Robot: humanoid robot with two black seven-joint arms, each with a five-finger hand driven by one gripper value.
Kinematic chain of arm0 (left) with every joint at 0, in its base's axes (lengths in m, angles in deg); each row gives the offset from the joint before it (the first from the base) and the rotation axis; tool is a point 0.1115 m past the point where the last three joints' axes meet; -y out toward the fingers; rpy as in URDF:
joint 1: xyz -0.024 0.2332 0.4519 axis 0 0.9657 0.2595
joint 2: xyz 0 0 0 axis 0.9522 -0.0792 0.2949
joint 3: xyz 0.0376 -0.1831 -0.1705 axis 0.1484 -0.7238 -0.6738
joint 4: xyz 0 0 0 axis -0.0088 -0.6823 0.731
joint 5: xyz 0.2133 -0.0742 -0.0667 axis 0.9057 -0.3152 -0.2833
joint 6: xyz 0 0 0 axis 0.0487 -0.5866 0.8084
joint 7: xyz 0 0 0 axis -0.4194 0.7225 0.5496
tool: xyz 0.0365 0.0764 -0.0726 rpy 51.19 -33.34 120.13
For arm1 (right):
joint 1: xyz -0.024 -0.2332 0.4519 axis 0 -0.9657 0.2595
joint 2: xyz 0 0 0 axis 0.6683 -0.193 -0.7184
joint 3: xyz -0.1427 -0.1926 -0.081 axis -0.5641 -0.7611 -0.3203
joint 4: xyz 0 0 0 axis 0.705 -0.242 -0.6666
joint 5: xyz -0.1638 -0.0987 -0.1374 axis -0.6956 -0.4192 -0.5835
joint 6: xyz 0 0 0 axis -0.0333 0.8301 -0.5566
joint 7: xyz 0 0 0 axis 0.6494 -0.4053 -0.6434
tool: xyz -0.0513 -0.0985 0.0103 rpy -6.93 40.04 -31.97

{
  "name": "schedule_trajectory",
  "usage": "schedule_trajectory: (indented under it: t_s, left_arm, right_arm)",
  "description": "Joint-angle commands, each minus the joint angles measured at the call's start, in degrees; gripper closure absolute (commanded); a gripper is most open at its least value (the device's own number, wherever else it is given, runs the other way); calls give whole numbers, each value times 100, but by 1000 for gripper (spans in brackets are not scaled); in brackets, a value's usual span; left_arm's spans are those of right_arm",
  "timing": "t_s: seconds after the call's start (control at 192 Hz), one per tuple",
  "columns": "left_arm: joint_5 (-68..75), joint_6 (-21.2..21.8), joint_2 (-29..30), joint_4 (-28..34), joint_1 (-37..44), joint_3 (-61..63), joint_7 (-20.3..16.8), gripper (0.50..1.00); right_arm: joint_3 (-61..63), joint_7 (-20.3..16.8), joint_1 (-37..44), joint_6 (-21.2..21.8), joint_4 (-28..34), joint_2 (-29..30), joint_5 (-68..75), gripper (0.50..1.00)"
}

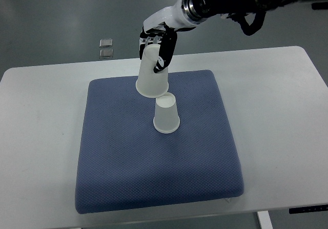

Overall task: Stack paper cups
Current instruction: 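Lower the held cup onto the upside-down cup on the pad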

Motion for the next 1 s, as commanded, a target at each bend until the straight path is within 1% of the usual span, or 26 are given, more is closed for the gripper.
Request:
schedule_trajectory:
  t_s: [0.0,0.353,0.675,0.826,0.992]
  left_arm:
    - [0,0,0,2,0,-2,0,500]
    - [0,0,0,20,0,-2,0,500]
    - [0,0,0,20,9,-2,0,500]
    - [0,0,0,28,9,-2,0,500]
    - [0,0,0,28,9,-2,0,500]
  right_arm:
    - [3,-7,-90,-7,-6,-1,-3,807]
    - [-68,-7,-415,-25,2,-1,-12,793]
    - [-77,-7,-635,-315,2,-1,-12,783]
    - [-85,-7,-670,-306,2,-1,-12,781]
    - [-85,-7,-740,-315,2,-1,-12,758]
